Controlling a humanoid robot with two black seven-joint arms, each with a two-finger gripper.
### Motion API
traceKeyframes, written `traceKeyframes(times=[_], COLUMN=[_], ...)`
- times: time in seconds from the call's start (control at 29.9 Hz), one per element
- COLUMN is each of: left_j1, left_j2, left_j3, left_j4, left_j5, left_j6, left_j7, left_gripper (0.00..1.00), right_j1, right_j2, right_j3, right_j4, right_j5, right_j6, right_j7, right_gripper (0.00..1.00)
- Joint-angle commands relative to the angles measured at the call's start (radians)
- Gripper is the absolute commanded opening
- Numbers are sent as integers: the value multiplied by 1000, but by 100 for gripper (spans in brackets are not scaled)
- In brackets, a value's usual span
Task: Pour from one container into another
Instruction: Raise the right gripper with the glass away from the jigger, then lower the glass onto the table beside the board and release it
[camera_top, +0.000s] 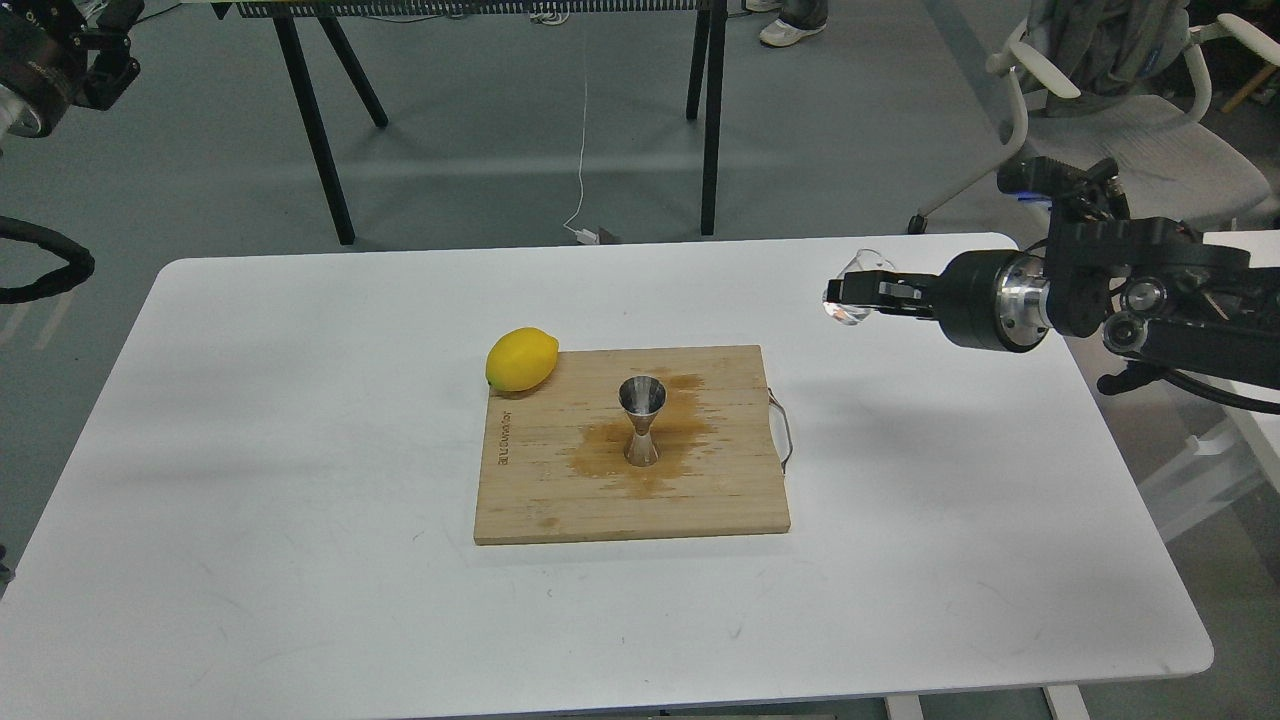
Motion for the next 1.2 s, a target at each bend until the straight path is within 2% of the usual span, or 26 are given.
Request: traceKeyframes(times=[0.0,0.2,0.43,0.64,1.04,1.17], left_j1=[-5,-11,-14,-12,-12,-12], left_j2=[-1,-1,0,2,6,6], left_j3=[0,0,0,2,0,2], left_j4=[0,0,0,0,0,0], left_j5=[0,0,0,0,0,0], left_j6=[0,0,0,0,0,0], left_j7=[0,0,0,0,0,0], left_gripper=[100,100,100,100,100,100], right_j1=[-83,-211,-335,-403,-441,-444], right_j2=[-10,16,112,184,273,277], right_j3=[1,3,4,3,-11,-11], right_j4=[-71,-238,-378,-470,-530,-530], right_j5=[-88,-142,-142,-142,-144,-144], right_j6=[-56,-122,-187,-198,-190,-188], right_j7=[1,14,24,37,37,37], right_gripper=[2,2,2,2,7,15])
